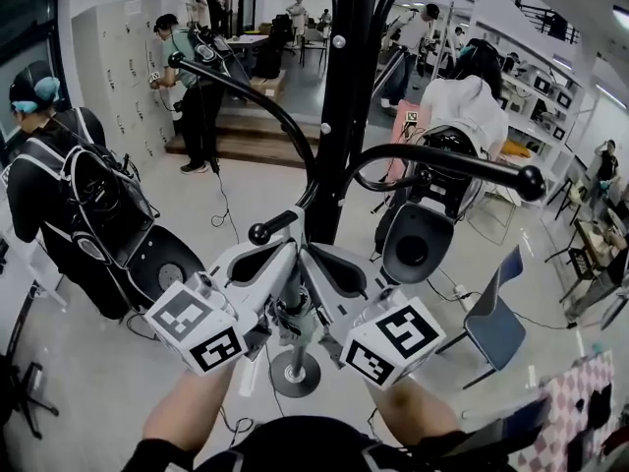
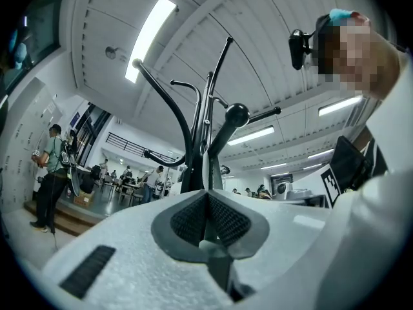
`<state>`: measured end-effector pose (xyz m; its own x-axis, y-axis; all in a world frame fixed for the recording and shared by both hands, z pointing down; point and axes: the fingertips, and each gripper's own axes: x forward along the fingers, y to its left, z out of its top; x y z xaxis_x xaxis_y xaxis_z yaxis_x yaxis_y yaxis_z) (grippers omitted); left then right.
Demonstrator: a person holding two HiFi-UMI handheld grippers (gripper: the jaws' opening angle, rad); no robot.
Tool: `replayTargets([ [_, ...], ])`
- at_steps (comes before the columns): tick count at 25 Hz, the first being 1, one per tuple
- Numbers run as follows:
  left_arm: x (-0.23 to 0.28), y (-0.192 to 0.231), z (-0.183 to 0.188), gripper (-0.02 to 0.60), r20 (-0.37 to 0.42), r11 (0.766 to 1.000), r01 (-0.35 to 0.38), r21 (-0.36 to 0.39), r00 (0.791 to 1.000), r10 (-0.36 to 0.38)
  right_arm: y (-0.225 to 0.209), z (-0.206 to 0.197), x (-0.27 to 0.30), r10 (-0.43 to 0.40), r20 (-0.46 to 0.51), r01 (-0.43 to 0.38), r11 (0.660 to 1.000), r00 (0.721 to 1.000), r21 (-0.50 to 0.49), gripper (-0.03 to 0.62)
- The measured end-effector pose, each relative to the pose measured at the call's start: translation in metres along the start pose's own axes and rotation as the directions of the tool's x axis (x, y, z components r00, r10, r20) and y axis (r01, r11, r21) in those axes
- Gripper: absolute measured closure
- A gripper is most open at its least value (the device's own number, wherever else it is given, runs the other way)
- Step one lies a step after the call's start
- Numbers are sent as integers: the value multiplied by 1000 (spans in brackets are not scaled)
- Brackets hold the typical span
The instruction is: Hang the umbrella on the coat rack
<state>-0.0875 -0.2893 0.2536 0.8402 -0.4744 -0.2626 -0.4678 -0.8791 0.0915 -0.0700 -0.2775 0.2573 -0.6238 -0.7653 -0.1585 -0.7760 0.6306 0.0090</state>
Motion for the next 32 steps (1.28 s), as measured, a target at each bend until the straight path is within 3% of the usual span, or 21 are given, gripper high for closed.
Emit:
replayTargets([
  [13,-7,-2,-3,569,4,993,-97,68,995,97,2,-4,-5,78,6,-78,997,997,-20,583],
  [22,-13,1,-7,569,-9,967,-206,149,978,210,-1,-8,-13,114,2,-114,993,993,-25,583],
  [32,-24,-19,-9,569,-16,950,-263,168,963,269,0,-6,-36,162,2,-162,987,987,-25,583],
])
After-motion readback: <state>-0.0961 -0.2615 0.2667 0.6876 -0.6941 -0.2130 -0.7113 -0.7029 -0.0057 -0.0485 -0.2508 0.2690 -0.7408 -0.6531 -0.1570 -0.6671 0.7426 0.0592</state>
